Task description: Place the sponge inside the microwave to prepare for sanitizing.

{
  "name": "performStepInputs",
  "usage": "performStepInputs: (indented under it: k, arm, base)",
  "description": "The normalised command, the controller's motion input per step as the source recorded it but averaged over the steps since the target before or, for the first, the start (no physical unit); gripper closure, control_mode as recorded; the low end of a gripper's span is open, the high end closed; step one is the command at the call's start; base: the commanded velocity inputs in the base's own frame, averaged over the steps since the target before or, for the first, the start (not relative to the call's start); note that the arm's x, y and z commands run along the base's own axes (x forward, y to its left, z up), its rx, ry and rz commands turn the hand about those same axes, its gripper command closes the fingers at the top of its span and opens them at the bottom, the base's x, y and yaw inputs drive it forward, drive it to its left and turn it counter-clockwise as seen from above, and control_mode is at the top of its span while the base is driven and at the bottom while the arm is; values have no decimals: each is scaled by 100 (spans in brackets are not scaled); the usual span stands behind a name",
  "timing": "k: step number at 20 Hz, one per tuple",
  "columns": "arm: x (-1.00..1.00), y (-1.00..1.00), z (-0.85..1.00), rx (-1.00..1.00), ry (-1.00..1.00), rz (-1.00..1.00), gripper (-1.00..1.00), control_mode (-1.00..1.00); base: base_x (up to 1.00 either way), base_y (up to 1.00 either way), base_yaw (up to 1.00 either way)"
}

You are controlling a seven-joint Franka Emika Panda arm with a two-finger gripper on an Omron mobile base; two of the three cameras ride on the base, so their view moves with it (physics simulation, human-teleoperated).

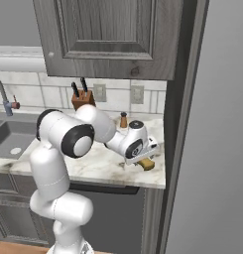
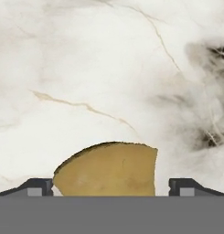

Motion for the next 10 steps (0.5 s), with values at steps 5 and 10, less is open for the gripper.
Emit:
performStepInputs:
  k: [5,10]
  arm:
    - [0,0,-31,3,7,0,-100,-100]
    - [0,0,-42,4,14,1,100,-100]
  base:
    - [0,0,0]
    - [0,0,0]
